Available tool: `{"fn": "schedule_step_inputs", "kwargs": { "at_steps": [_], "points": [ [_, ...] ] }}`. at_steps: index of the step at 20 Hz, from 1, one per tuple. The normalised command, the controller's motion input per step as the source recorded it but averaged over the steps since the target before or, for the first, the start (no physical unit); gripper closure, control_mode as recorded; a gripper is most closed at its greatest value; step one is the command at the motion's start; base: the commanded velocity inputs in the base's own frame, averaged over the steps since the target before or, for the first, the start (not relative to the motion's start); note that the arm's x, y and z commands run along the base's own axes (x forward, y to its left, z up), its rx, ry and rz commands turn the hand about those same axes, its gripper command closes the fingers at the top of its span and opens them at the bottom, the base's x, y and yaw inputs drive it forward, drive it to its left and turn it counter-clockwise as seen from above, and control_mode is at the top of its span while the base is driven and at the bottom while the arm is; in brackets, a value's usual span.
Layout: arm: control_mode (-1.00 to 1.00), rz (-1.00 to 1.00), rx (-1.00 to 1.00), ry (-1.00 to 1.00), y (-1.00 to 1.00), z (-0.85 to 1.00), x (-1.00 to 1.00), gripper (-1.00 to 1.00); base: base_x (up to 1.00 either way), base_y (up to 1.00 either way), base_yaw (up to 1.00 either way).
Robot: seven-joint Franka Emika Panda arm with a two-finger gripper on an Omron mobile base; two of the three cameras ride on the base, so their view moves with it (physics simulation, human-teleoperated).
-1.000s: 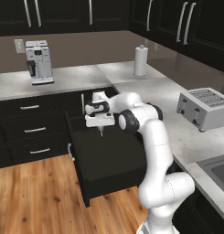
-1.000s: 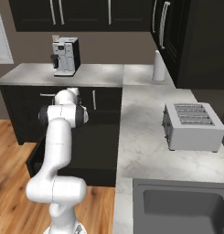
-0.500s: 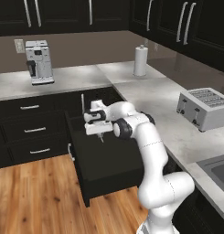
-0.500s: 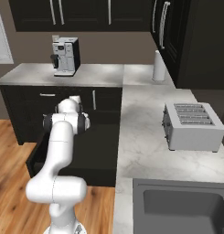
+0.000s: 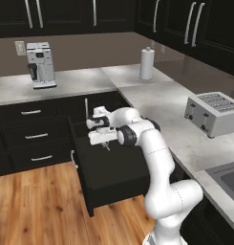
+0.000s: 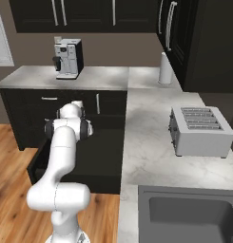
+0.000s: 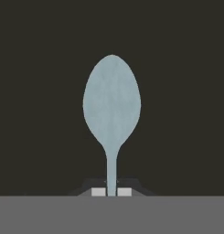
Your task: Pick up the metallic utensils from the counter and place them in the open drawer. Make sure not to pick up any wooden utensils.
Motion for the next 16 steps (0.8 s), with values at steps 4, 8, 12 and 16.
{"fn": "schedule_step_inputs", "kwargs": {
  "at_steps": [4, 8, 12, 16],
  "points": [
    [-1.0, 0.02, 0.07, 0.0, -0.38, 0.07, -0.92, 1.0, 0.0, 0.0, 0.0],
    [-1.0, 0.01, 0.08, 0.0, -0.5, 0.0, -0.91, 1.0, 0.0, 0.0, 0.0],
    [-1.0, 0.0, 0.06, -0.01, -0.42, -0.02, -0.55, 1.0, 0.0, 0.0, 0.0],
    [-1.0, 0.0, 0.04, -0.11, -0.2, -0.14, -0.2, 1.0, 0.0, 0.0, 0.0]
  ]
}}
